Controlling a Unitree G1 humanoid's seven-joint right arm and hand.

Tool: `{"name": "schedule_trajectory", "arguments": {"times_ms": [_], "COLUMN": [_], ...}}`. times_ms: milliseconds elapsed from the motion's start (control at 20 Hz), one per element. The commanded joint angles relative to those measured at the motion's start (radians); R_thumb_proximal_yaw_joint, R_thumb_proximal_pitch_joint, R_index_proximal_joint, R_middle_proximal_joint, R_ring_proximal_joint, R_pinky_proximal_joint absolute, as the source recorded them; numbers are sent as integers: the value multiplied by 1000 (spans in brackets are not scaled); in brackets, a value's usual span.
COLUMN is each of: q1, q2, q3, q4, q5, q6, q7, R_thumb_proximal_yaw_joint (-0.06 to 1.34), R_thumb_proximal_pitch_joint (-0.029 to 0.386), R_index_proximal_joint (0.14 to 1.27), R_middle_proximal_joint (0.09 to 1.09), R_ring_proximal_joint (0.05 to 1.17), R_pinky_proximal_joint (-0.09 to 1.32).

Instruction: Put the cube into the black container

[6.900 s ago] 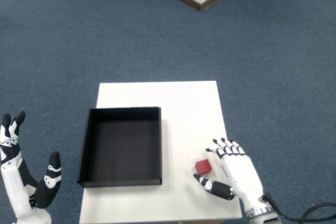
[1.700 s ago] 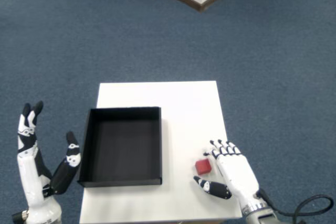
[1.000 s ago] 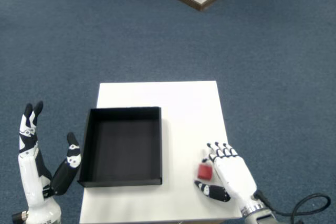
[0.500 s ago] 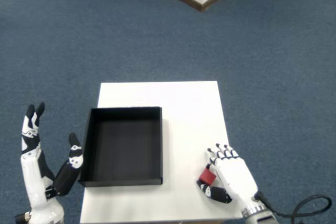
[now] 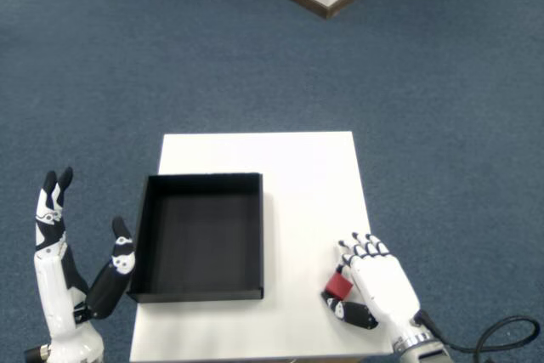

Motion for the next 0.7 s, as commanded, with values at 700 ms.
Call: {"name": "schedule_trajectory", "arguments": {"times_ms": [700], "q1": [-54], "q2": [-18], "q3": [2], "q4": [14], "q5": [6], "q6": [-103], "q7": [-185], "R_thumb_proximal_yaw_joint": [1227], "R_thumb_proximal_pitch_joint": [149], "R_index_proximal_joint": [1101], "R_middle_proximal_joint": [241], "R_ring_proximal_joint": [145], "R_pinky_proximal_joint": [41]}}
